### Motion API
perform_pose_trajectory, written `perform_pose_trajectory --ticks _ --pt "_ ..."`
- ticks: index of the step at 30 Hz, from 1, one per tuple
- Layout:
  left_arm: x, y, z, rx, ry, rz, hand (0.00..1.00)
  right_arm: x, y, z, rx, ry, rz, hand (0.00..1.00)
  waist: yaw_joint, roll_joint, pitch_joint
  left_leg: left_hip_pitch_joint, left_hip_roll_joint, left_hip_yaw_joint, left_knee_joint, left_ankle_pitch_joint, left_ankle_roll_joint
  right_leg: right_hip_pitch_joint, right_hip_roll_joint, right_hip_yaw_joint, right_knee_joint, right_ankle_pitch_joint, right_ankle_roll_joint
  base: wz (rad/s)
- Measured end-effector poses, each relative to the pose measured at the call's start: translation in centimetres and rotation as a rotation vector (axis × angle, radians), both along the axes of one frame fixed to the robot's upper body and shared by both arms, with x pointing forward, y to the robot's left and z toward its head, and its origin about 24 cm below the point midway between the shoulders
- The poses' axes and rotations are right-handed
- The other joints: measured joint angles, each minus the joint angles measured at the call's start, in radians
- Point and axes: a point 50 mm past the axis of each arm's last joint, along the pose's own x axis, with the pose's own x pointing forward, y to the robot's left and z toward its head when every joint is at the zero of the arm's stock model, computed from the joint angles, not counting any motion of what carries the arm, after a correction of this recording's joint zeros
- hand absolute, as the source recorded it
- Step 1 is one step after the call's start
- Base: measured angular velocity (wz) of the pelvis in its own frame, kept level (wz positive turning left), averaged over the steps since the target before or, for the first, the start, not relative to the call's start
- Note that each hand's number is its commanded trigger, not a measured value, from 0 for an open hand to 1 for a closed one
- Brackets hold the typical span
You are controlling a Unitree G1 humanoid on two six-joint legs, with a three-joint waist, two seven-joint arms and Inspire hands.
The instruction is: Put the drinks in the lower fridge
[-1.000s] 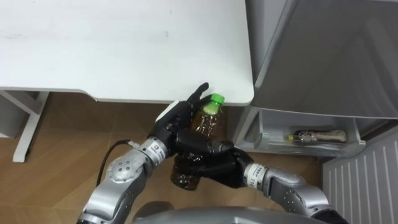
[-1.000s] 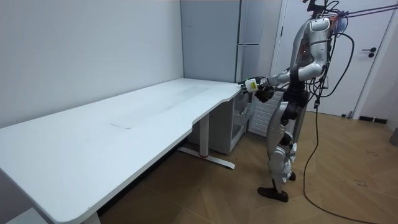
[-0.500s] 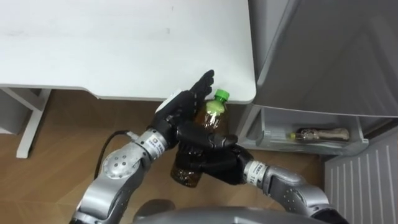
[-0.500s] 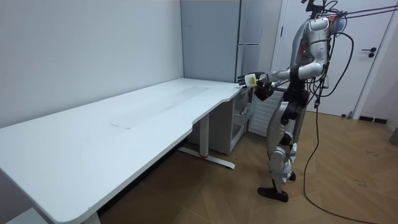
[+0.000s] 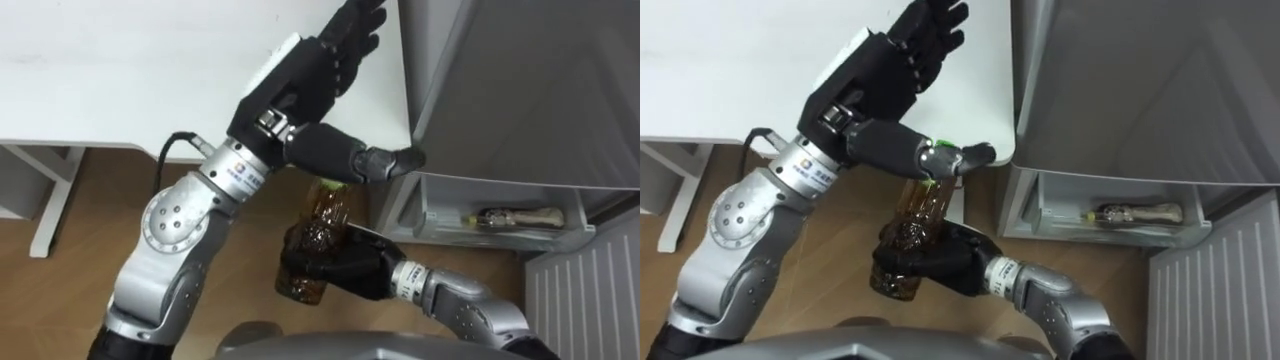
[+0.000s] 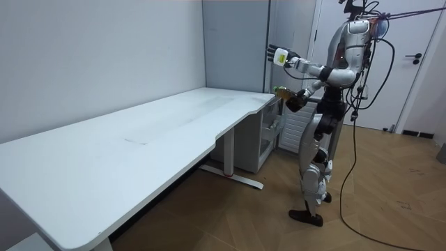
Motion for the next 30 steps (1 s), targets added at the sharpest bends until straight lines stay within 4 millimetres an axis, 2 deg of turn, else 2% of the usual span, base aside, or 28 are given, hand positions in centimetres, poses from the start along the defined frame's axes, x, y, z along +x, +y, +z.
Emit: perform_pose_trajectory --ticks 3,4,8,14,15,18,19,22,26,30 --pt "0.4 1.3 0.9 -0.021 -0.058 0.081 0.00 0.1 -0.4 0.0 -0.007 -0.003 -0.007 1.00 0.006 0.015 0.0003 0.003 0.000 0.000 0.002 0.000 0.000 0.010 0.000 0.000 0.000 0.000 0.000 0.00" --pt "0.5 1.8 1.1 -0.022 -0.069 0.116 0.00 0.0 -0.6 0.0 -0.010 -0.001 -0.012 1.00 0.007 0.020 -0.0032 0.006 0.000 -0.001 0.001 0.000 0.000 0.013 0.000 -0.001 0.000 0.000 0.000 0.00" --pt "0.5 3.3 2.2 -0.036 -0.119 0.209 0.00 -0.4 -1.5 0.0 -0.014 0.004 -0.057 1.00 0.025 0.025 -0.0051 0.022 -0.001 -0.001 -0.005 0.000 0.000 0.027 0.000 -0.001 -0.001 -0.001 0.001 0.00" --pt "-0.1 5.4 4.7 -0.081 -0.257 0.375 0.00 -0.3 -1.7 0.4 -0.001 -0.027 -0.072 1.00 0.033 0.025 -0.0064 0.040 -0.001 -0.002 -0.013 0.002 -0.002 0.036 0.000 -0.001 -0.001 -0.002 0.003 -0.01" --pt "-0.1 6.0 4.8 -0.071 -0.269 0.421 0.00 -0.3 -1.8 0.4 0.001 -0.032 -0.069 1.00 0.036 0.023 -0.0043 0.047 -0.001 -0.001 -0.015 0.002 -0.002 0.046 0.000 -0.002 -0.005 -0.002 0.003 0.00" --pt "-0.3 7.1 5.2 -0.026 -0.304 0.564 0.00 -1.2 -2.2 0.1 -0.006 -0.014 -0.086 1.00 0.061 0.017 -0.0042 0.055 -0.003 -0.001 -0.021 0.001 -0.002 0.061 0.002 -0.004 -0.026 -0.002 0.003 0.02" --pt "-0.4 7.6 5.5 0.008 -0.335 0.630 0.00 -1.5 -2.4 0.0 -0.018 -0.013 -0.089 1.00 0.071 0.014 -0.0064 0.052 -0.003 -0.004 -0.020 0.002 -0.002 0.061 0.004 -0.004 -0.036 -0.002 0.003 0.07" --pt "-0.8 8.9 6.1 0.085 -0.402 0.785 0.00 -1.2 -3.0 0.1 -0.038 -0.027 -0.101 1.00 0.090 0.012 -0.0064 0.051 -0.004 -0.005 -0.015 0.002 -0.003 0.061 0.006 -0.002 -0.042 -0.002 0.002 0.01" --pt "-1.3 10.6 6.5 0.058 -0.436 0.947 0.00 -1.1 -3.6 0.2 -0.040 -0.042 -0.134 1.00 0.117 0.013 -0.0066 0.052 -0.004 -0.005 -0.018 0.002 -0.003 0.063 0.006 -0.001 -0.046 -0.001 0.001 0.01" --pt "-1.9 12.4 6.1 0.016 -0.437 1.121 0.00 -1.8 -3.8 0.0 -0.044 -0.032 -0.152 1.00 0.141 0.012 -0.0055 0.066 -0.009 -0.019 -0.029 0.002 -0.004 0.083 0.005 -0.018 -0.053 -0.001 0.002 0.11"
